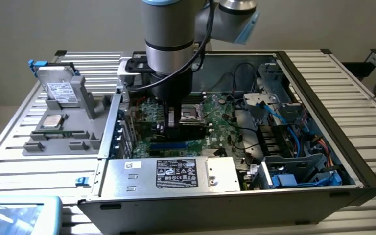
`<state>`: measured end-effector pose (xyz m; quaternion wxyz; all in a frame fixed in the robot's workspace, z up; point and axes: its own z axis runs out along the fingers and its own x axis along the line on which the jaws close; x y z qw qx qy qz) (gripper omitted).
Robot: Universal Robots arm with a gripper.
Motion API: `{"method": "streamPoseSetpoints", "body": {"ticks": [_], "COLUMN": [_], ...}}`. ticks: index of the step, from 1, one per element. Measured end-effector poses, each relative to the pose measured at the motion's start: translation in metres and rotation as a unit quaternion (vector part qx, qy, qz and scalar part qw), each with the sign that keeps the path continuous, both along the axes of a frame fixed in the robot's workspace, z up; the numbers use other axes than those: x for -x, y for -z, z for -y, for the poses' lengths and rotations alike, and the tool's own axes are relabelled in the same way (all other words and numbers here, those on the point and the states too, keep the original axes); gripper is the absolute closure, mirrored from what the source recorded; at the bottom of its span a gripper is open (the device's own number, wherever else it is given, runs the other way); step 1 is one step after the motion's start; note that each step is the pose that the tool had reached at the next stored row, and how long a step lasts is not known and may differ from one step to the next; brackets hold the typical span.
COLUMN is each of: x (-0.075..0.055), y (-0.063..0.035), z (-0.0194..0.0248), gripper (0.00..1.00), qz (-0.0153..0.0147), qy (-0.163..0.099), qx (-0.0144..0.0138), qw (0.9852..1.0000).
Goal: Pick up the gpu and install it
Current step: 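Insert the gpu into the slot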
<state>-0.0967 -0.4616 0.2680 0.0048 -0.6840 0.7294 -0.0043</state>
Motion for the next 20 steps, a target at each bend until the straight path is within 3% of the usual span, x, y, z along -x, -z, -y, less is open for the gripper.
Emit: {"method": "streamPoseSetpoints", "body": {"ticks": [8,12,20], "x": [0.005,0.005,0.01], "y": [0.0072,0.0092,0.0118], "z": [0.0005,0.001,0.0011], "gripper": [0.71,0.71,0.71], "qz": [-0.0006,-0.0009,-0.001], "qy": [-0.001,-0.001,-0.001], "qx": [-0.0008,-0.0051,-0.0051], "qw": [1.0,1.0,1.0]}}
